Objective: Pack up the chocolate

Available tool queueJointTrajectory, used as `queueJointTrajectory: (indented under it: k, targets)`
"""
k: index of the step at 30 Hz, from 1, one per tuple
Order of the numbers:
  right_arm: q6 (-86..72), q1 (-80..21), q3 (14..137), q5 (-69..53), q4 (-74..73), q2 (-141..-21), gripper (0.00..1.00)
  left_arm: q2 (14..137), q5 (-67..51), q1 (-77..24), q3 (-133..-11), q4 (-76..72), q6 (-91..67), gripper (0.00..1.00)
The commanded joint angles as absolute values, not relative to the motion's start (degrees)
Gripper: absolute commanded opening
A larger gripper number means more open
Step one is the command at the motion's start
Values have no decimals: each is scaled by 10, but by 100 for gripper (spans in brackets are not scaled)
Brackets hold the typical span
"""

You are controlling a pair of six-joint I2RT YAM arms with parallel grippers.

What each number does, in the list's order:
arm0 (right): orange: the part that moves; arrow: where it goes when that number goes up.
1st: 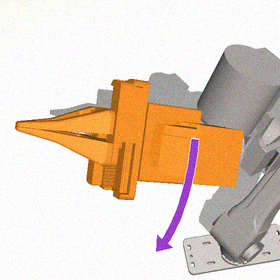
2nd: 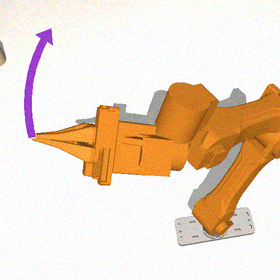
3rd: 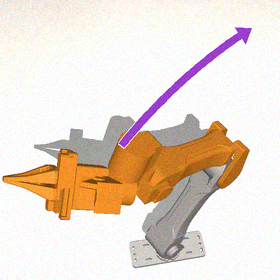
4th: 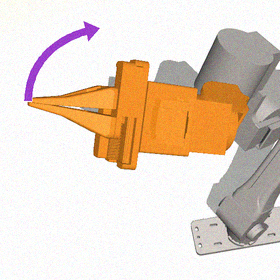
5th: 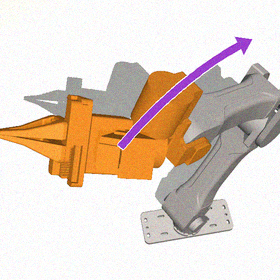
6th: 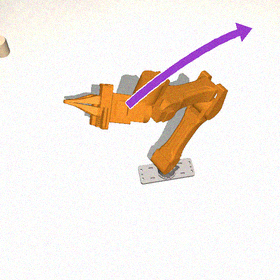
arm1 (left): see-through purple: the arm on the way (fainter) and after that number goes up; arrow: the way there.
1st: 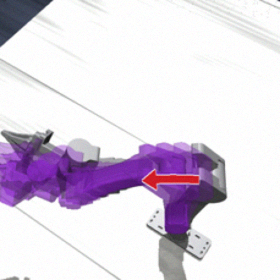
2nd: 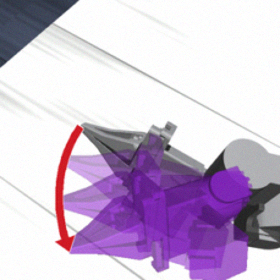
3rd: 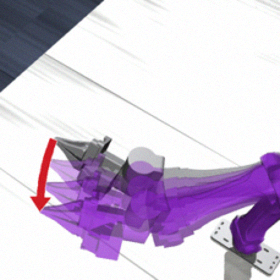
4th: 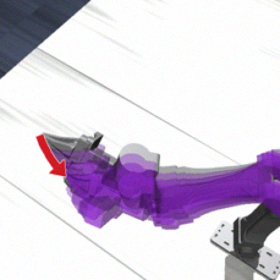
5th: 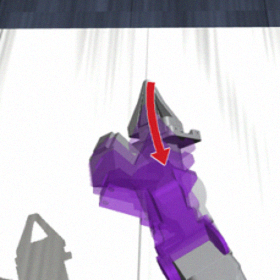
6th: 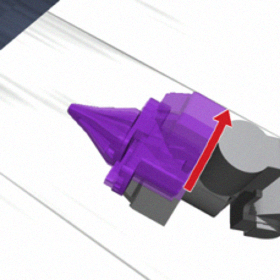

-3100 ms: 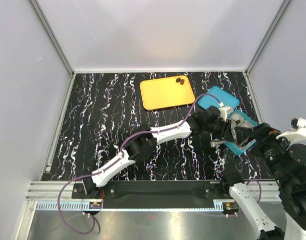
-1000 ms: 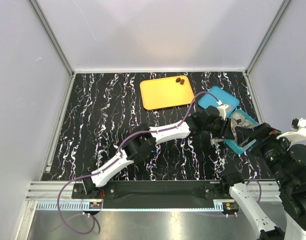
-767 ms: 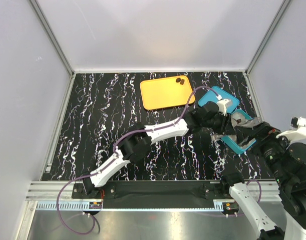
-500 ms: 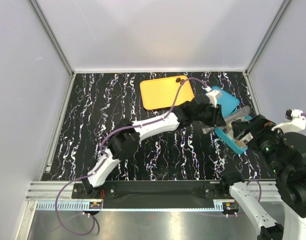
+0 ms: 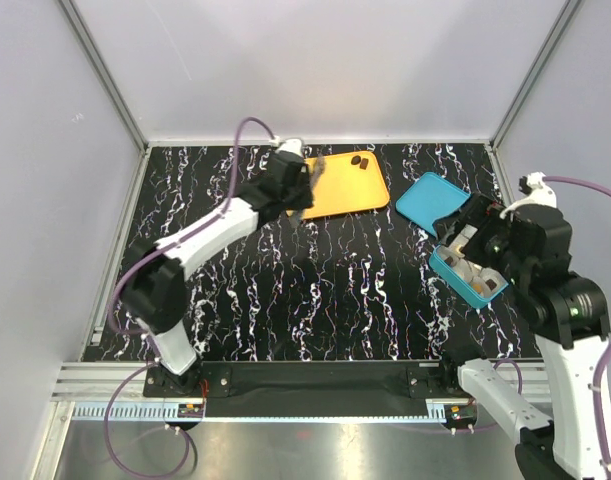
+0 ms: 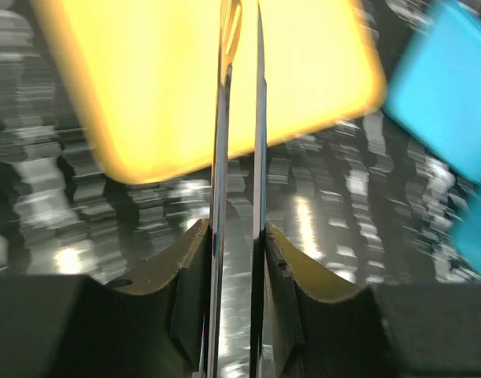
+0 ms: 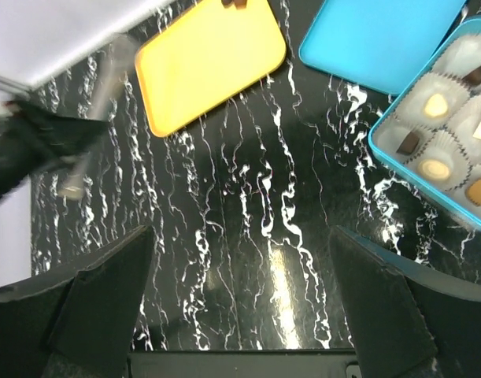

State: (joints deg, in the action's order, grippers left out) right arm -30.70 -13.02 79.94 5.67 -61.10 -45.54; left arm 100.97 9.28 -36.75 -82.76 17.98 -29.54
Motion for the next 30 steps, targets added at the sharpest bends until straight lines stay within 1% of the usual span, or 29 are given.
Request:
queueJointTrajectory:
  k: [1, 6, 8, 9, 13, 16, 21, 23, 25, 30]
  targets:
    - [-296, -133, 758, 28, -585, -465, 100, 929, 210, -324, -784, 210, -253, 35]
    - [-295, -133, 712, 19, -557, -465, 100, 854, 196, -221, -668, 188, -263, 35]
    - [-294, -134, 706, 13, -548, -461, 100, 825, 222, -205, -630, 173, -265, 37]
    - [-293, -132, 706, 11, -548, -459, 100, 820, 221, -185, -596, 169, -270, 38]
    - [-291, -133, 693, 2, -536, -440, 100, 820, 201, -150, -547, 156, -290, 38]
    - [-289, -133, 680, -16, -534, -431, 100, 845, 223, -144, -543, 170, -287, 41]
    - [-280, -133, 662, -18, -536, -417, 100, 883, 227, -128, -547, 197, -289, 46]
    - [-277, -133, 654, -17, -532, -410, 100, 900, 234, -127, -551, 213, -294, 51]
    - [-275, -133, 648, -14, -531, -413, 100, 909, 236, -127, -554, 224, -297, 53]
    - [-273, -133, 641, -4, -520, -439, 100, 927, 248, -127, -564, 258, -316, 63]
